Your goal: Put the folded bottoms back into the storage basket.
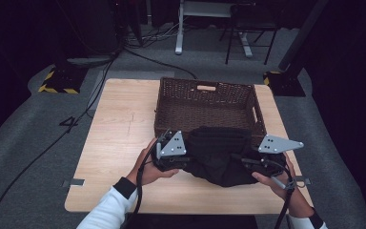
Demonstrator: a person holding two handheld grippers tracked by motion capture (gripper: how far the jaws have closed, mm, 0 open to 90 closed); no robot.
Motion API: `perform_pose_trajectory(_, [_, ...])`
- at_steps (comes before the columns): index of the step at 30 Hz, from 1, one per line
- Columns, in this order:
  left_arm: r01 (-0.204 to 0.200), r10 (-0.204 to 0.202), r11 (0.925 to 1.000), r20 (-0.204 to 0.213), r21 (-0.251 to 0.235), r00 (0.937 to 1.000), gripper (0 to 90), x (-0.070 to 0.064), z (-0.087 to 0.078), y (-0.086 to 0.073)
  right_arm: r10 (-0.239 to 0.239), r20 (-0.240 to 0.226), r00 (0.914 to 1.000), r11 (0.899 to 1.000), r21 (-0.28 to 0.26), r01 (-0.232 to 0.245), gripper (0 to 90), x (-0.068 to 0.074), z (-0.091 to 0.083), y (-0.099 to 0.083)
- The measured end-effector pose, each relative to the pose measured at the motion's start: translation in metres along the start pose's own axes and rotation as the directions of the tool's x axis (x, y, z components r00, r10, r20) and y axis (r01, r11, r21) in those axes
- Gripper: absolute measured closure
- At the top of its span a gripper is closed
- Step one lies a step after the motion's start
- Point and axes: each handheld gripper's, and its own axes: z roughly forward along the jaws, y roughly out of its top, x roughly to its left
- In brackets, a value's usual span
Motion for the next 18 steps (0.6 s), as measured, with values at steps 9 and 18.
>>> perform_pose_trajectory(9, [-0.023, 0.022, 0.9994, -0.035, -0.025, 0.9992, 71.6, 0.008, -0.006, 0.02, -0.037, 0.034, 0.9988, 0.999, -0.016, 0.037, 63.8, -0.009, -0.009, 0.023])
perform_pose_trajectory(18, [-0.024, 0.02, 0.9983, -0.077, -0.054, 0.9968, 71.6, 0.021, -0.009, 0.032, -0.078, 0.075, 0.9941, 0.997, -0.018, 0.079, 63.8, -0.017, -0.009, 0.044])
